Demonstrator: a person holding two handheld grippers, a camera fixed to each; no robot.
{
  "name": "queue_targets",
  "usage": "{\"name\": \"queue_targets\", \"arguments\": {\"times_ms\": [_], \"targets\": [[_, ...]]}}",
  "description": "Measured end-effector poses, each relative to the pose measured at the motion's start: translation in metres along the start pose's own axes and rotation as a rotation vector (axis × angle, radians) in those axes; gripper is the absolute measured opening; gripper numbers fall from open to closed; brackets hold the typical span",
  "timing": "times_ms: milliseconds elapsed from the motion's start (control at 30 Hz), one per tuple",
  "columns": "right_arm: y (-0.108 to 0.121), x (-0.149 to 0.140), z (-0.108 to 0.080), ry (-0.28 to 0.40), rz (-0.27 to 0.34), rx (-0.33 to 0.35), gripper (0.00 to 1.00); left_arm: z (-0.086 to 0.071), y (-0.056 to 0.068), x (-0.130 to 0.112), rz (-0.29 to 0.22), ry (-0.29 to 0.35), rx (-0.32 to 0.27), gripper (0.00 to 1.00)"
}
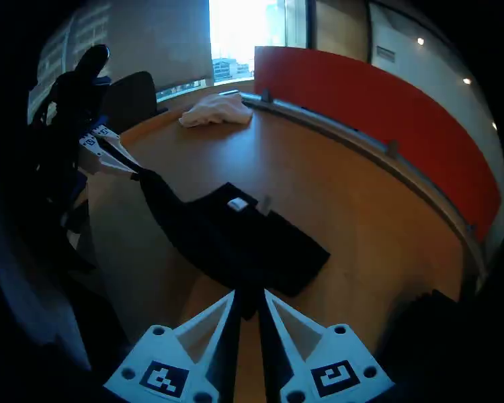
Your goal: Fold towel
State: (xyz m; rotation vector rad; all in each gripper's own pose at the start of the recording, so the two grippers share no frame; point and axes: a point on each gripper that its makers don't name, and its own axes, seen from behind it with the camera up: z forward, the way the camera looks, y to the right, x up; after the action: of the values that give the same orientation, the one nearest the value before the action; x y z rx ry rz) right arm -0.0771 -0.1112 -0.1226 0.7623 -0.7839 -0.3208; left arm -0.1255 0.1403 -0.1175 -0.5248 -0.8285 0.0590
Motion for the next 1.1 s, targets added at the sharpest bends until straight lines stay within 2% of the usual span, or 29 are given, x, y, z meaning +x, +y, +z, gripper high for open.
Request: {"name": "queue_targets", "arguments": {"times_ms": [300, 700, 900, 1100], "targets": [[0.015, -0.009, 0.019, -0.023, 0.034, -0.008, 0.16, 0.026, -0.013, 0.007, 0.005, -0.001, 0.001, 0.14], [0.049, -0.008, 0.043, -0.051, 0.083, -0.038, 0.16, 0.065, -0.031, 0.033, 0.020, 0.015, 0.002, 0.14], [0.063, -0.003, 0.057, -0.054, 0.099, -0.048, 0.16, 0.080, -0.037, 0.039, 0.034, 0.010, 0.007, 0.14], [0.067, -0.007, 0.064, -0.070, 0.106, -0.047, 0.16, 0.089, -0.038, 0.039, 0.027, 0.004, 0.007, 0.14]]}}
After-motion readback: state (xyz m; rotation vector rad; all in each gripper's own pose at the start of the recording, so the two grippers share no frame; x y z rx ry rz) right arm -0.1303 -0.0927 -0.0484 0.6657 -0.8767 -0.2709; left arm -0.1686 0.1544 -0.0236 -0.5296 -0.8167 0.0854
